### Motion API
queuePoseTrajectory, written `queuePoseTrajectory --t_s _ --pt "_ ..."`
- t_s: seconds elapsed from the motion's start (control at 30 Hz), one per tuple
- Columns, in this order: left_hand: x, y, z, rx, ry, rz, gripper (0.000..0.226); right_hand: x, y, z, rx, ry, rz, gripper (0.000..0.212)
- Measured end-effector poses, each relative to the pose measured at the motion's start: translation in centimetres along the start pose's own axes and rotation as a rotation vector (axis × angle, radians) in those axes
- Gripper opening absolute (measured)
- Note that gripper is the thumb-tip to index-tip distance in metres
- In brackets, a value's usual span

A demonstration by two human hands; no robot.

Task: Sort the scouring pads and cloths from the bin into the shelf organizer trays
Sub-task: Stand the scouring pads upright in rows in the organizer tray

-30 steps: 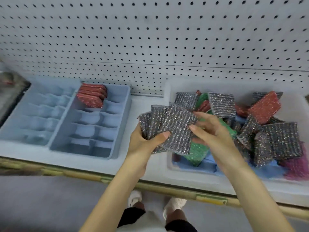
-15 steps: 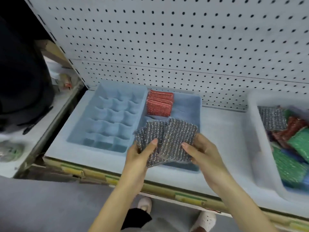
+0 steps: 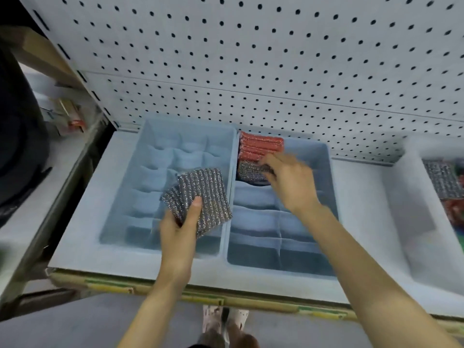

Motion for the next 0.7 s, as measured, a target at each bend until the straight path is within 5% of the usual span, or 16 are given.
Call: queuePoseTrajectory --t_s 0.17,0.3,0.7 --pt "-0.1 -0.1 0.1 0.057 0.036 0.011 0.015 1.0 -0.8 -0.4 0.035 0.032 0.191 0.023" --pt "-0.2 0.2 -0.1 0.056 0.028 0.019 0.012 2.5 -1.7 1.9 0.304 0.261 0.151 0.016" --pt "-0.3 0.3 -0.3 0.019 -0.006 0.023 0.011 2.3 -1.7 1.6 0.172 0.211 0.089 0.03"
Point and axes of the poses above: each hand's wrist, its own y-axis towards the middle knuckle, its own x-axis out of the palm, z = x × y, the point moved 8 cm from there along y, towards the middle knuckle, and after that the axes turned 11 degrees about -y, right-handed, at the moved point
